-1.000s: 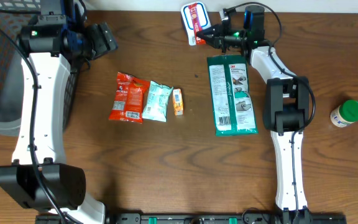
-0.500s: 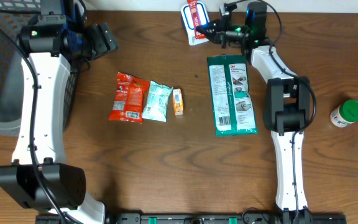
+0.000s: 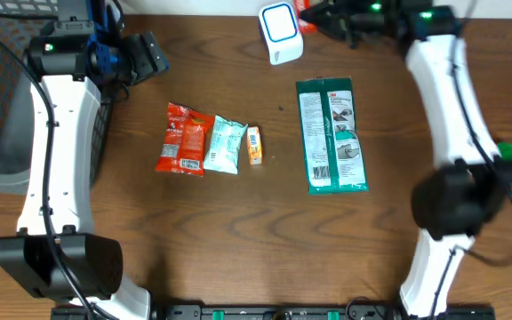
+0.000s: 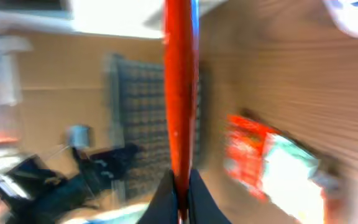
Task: Scan the item barcode
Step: 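Carry the red stick right and lower it beside the green jar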
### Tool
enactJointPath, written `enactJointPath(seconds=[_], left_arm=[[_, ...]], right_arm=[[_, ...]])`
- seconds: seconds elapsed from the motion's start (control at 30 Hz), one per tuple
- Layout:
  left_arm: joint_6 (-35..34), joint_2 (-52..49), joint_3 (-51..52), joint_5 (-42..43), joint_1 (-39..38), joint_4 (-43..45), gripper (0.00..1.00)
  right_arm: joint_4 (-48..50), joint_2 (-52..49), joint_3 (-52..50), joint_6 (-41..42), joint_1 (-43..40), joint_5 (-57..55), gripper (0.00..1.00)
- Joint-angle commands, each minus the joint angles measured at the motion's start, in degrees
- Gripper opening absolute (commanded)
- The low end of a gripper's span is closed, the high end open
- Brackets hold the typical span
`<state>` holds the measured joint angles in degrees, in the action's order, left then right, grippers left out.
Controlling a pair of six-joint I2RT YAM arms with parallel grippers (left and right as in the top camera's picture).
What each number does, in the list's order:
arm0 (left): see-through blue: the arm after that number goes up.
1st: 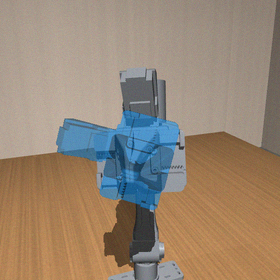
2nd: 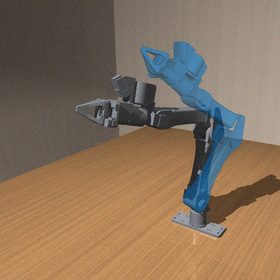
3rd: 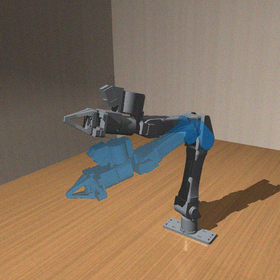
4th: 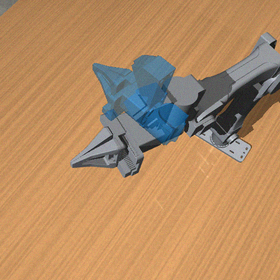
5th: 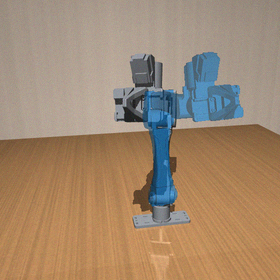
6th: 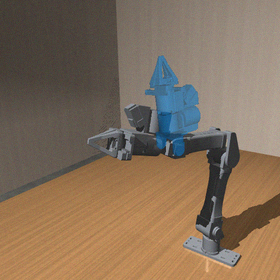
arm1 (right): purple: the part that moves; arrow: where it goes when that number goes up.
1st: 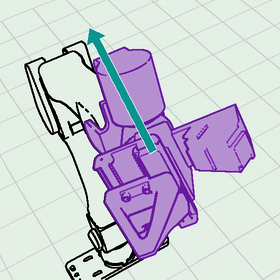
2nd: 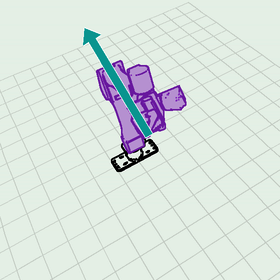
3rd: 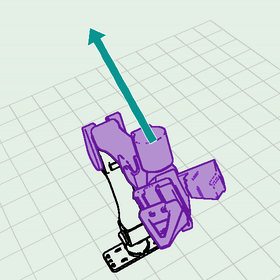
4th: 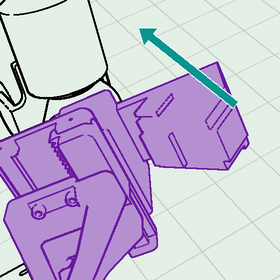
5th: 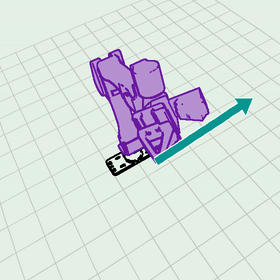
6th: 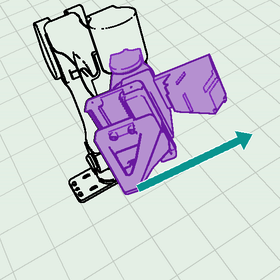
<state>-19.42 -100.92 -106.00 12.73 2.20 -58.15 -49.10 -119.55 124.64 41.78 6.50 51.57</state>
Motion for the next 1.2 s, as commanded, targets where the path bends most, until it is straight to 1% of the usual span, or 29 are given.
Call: enactJointPath(seconds=[0.0,0.13,0.23,0.33,0.43,0.53,0.6,0.7,0.9,1.0,1.07,1.17], left_arm=[[0.76,1.05,-1.38,-0.37,0.15,-0.07,0.89],[0.76,1.05,-1.38,-0.37,0.15,-0.07,0.89],[0.76,1.05,-1.38,-0.37,0.15,-0.07,0.89],[0.76,1.05,-1.38,-0.37,0.15,-0.07,0.89],[0.76,1.05,-1.38,-0.37,0.15,-0.07,0.89],[0.76,1.05,-1.38,-0.37,0.15,-0.07,0.89],[0.76,1.05,-1.38,-0.37,0.15,-0.07,0.89],[0.76,1.05,-1.38,-0.37,0.15,-0.07,0.89],[0.76,1.05,-1.38,-0.37,0.15,-0.07,0.89],[0.76,1.05,-1.38,-0.37,0.15,-0.07,0.89],[0.76,1.05,-1.38,-0.37,0.15,-0.07,0.89],[0.76,1.05,-1.38,-0.37,0.15,-0.07,0.89]], right_arm=[[-10.54,5.16,-0.13,-20.74,0.66,-23.82,0.01],[-25.70,8.74,-0.13,-31.45,1.09,-39.06,0.01],[-35.95,8.74,-0.44,-34.18,0.92,-50.73,0.01],[-41.44,8.63,-3.04,-34.12,0.57,-61.57,0.01],[-42.36,8.63,-7.23,-34.03,0.13,-68.00,0.01],[-39.58,8.63,-12.48,-32.52,-0.17,-72.81,0.01],[-36.59,8.63,-17.11,-29.40,-0.20,-79.49,0.01],[-32.39,8.63,-23.37,-26.91,-0.20,-88.46,0.01],[-18.34,8.63,-37.46,-26.62,-0.22,-103.19,0.01],[-10.36,8.63,-42.82,-27.78,-0.24,-105.74,0.01],[-2.43,8.63,-47.21,-30.32,-0.59,-105.70,0.01],[4.92,8.63,-51.21,-34.03,-1.29,-105.70,0.01]])
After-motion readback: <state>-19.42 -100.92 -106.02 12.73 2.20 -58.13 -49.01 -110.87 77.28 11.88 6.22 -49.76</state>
